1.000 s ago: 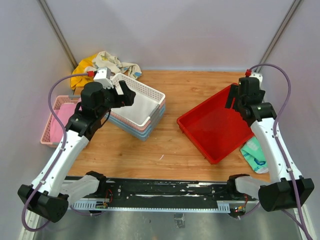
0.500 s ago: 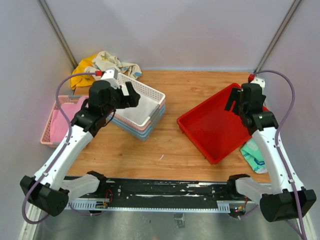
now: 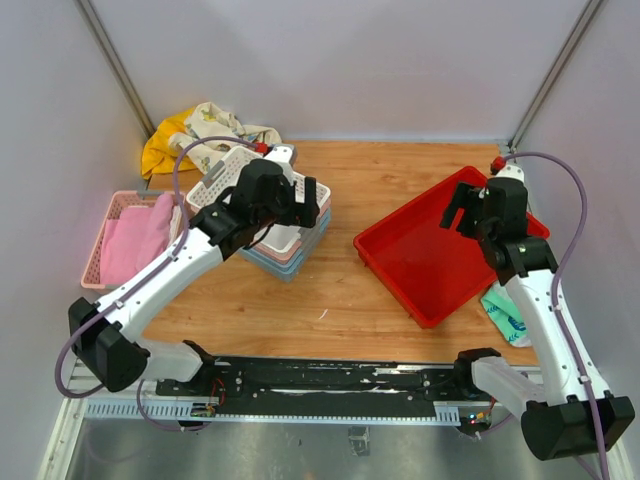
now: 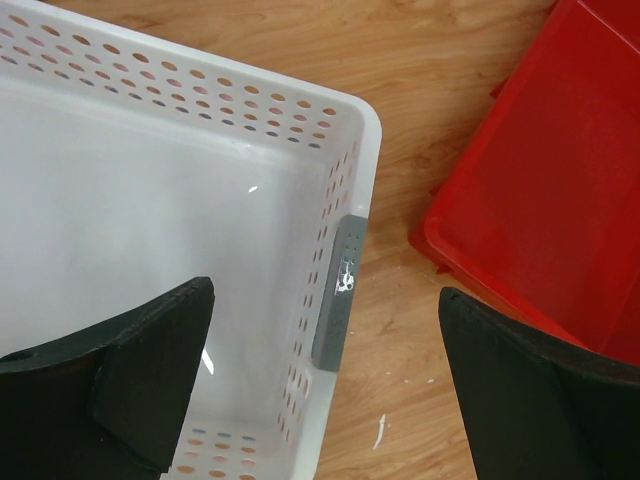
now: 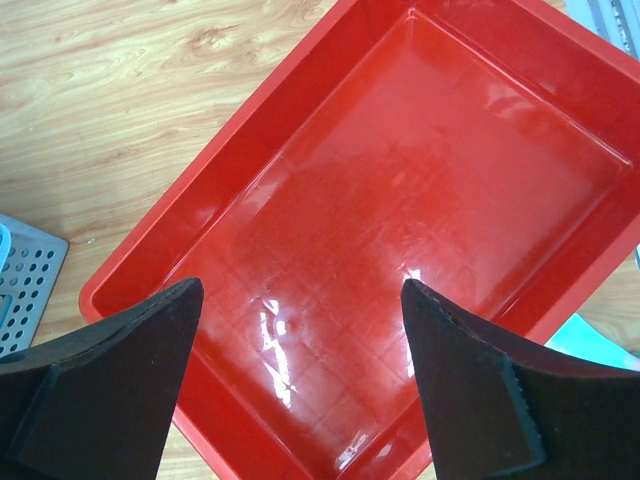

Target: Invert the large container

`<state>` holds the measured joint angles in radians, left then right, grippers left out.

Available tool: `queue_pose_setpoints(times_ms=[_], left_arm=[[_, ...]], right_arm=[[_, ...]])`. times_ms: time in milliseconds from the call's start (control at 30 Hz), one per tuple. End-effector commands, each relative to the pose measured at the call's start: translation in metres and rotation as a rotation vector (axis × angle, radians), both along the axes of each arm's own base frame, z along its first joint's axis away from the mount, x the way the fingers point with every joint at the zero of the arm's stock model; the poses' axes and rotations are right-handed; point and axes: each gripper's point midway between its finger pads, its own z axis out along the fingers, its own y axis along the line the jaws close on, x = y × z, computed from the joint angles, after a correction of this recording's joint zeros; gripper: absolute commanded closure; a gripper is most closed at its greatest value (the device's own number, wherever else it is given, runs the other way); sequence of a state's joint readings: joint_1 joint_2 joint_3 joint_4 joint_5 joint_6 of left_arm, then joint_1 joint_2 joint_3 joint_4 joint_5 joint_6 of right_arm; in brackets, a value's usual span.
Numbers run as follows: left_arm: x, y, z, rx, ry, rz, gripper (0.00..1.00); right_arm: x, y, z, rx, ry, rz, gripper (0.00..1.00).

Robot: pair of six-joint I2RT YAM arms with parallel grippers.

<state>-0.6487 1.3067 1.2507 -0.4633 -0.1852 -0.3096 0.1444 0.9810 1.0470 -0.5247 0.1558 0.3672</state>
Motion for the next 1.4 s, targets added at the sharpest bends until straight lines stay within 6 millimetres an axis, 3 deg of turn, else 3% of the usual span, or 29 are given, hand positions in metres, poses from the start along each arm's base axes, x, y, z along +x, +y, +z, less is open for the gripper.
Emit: queue_pose_setpoints(times_ms=[0, 167, 367, 567, 633, 700, 833, 933, 1033, 1200, 1367], left_arm=[[0.001, -0.010, -0.006, 0.047, 0.007, -0.038, 0.01], [-0.003, -0.031, -0.023, 0.015, 0.083, -0.115, 0.03], [0.014, -0.056, -0.029, -0.010, 0.108, -0.144, 0.11], [0.026, -0.100, -0.014, -0.116, 0.111, -0.269, 0.14], [0.036, -0.115, -0.004, -0.146, 0.092, -0.297, 0.14], [0.049, -0.129, -0.007, -0.143, 0.102, -0.313, 0.13], [0.065, -0.140, 0.018, -0.131, 0.073, -0.323, 0.09], [0.067, -0.129, 0.052, -0.138, -0.001, -0.289, 0.02], [0.061, -0.102, 0.064, -0.096, -0.005, -0.197, 0.01], [0.034, -0.028, 0.057, -0.007, 0.048, 0.075, 0.01], [0.006, 0.051, 0.026, 0.042, 0.130, 0.336, 0.01]], right_arm=[[0.001, 0.010, -0.004, 0.032, 0.001, 0.030, 0.17], [0.002, 0.011, -0.008, 0.034, 0.017, 0.032, 0.17], [0.002, 0.011, -0.010, 0.033, 0.029, 0.034, 0.17], [-0.002, -0.003, -0.004, -0.032, 0.026, -0.006, 0.17], [-0.002, -0.004, -0.002, -0.035, 0.022, -0.009, 0.17], [-0.003, -0.003, 0.000, -0.030, 0.019, -0.005, 0.17], [-0.007, -0.003, 0.001, -0.032, 0.024, -0.002, 0.17], [-0.011, -0.006, 0.001, -0.044, 0.023, -0.010, 0.17], [-0.012, -0.005, 0.002, -0.040, 0.019, -0.002, 0.17], [-0.008, 0.000, 0.000, -0.033, 0.011, 0.028, 0.17], [0.002, 0.018, -0.003, 0.019, -0.006, 0.103, 0.17]])
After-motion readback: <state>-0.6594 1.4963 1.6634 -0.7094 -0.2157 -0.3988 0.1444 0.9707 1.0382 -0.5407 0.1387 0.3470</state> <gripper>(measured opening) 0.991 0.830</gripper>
